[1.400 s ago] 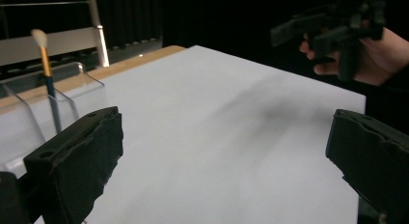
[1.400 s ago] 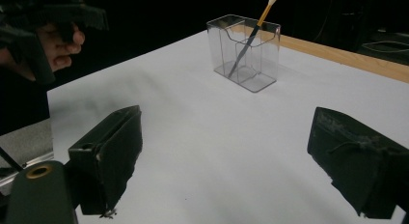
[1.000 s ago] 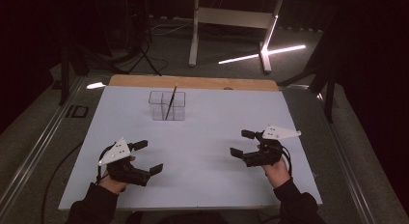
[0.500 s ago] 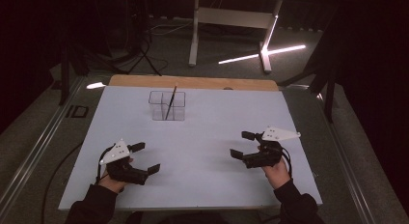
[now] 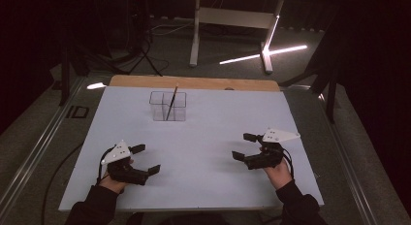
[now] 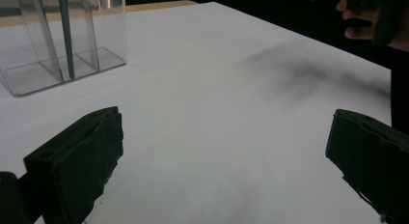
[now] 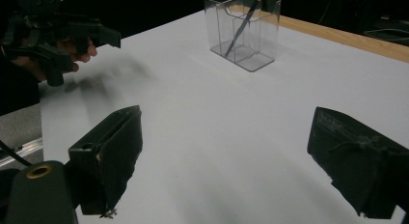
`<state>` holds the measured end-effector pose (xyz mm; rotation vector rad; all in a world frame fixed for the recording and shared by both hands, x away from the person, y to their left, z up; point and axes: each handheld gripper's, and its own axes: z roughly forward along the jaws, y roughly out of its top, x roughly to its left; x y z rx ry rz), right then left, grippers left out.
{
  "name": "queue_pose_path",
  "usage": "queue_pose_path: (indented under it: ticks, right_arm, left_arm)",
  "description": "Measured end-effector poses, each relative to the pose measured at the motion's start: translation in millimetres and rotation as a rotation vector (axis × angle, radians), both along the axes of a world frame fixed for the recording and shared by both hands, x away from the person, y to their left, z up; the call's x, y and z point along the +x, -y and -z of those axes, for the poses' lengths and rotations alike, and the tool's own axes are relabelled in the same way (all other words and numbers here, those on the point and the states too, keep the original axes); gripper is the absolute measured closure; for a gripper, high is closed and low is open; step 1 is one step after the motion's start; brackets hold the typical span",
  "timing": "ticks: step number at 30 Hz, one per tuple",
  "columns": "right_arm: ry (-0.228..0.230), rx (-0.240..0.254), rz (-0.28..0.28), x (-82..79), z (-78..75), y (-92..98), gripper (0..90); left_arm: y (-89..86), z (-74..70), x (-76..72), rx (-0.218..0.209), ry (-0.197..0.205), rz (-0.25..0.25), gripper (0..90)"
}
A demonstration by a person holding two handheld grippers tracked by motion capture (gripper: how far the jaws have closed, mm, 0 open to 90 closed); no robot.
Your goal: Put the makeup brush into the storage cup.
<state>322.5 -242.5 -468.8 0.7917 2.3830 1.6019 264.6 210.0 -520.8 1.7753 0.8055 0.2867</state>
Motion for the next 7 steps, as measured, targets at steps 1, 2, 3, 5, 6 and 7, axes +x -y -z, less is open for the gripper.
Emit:
queue_pose_path:
  ticks: [1,2,3,5,6,7]
  right_arm:
    - [-0.003,0.001,0.000,0.2,0.3,0.5,12.0]
    - [-0.001,-0.001,0.003,0.6,0.6,1.1,12.0]
    - [-0.001,-0.004,0.006,0.9,0.9,1.8,12.0]
    - [-0.002,-0.002,0.004,1.4,1.3,2.5,12.0]
    - [-0.002,-0.002,0.004,1.4,1.3,2.5,12.0]
    - [0.000,-0.005,0.006,1.4,1.4,2.5,12.1]
  left_arm:
    - [0.5,-0.1,0.0,-0.001,0.000,0.000,0.0]
    - [1.2,-0.2,0.0,0.000,-0.001,0.002,0.0]
    - [1.9,-0.2,-0.1,0.003,0.000,0.006,0.0]
    - [3.6,-0.2,-0.6,0.013,0.002,0.012,0.0]
    - [3.6,-0.2,-0.6,0.013,0.002,0.012,0.0]
    - [4.6,-0.4,-1.4,0.011,0.003,0.014,0.0]
